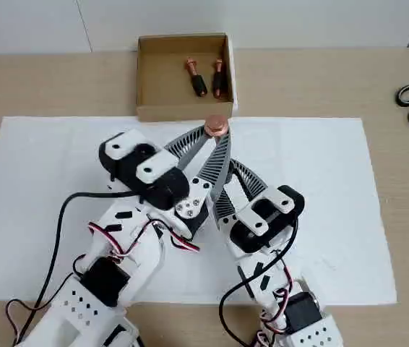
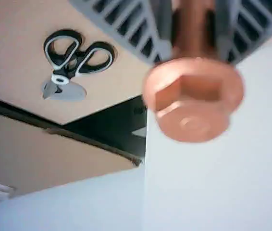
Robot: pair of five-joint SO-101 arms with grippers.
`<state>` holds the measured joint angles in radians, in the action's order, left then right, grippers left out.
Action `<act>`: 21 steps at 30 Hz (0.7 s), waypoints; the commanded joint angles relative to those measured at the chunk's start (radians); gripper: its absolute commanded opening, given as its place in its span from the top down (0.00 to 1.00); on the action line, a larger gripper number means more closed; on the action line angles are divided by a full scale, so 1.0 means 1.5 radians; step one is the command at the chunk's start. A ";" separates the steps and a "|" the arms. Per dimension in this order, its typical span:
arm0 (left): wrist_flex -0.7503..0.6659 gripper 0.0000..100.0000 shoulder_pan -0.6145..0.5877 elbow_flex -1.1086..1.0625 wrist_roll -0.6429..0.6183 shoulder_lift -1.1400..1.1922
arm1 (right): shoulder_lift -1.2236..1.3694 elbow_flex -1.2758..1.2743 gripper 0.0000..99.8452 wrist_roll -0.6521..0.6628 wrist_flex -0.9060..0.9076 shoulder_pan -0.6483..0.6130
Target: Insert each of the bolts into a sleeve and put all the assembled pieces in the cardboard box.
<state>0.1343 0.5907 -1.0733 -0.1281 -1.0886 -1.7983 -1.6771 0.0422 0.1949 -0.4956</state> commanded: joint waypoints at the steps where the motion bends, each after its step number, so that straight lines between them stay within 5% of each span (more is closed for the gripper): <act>1: -0.016 0.99 0.004 -0.002 0.006 -0.013 | -0.004 -0.004 0.99 0.005 -0.005 -0.002; 21: 0.124 0.99 0.063 0.003 -0.029 -0.017 | -0.009 -0.004 0.99 0.005 0.044 -0.001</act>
<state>0.2938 0.6782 -1.0840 -0.1527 -1.0978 -1.7967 -1.6771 0.0422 0.2624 -0.4895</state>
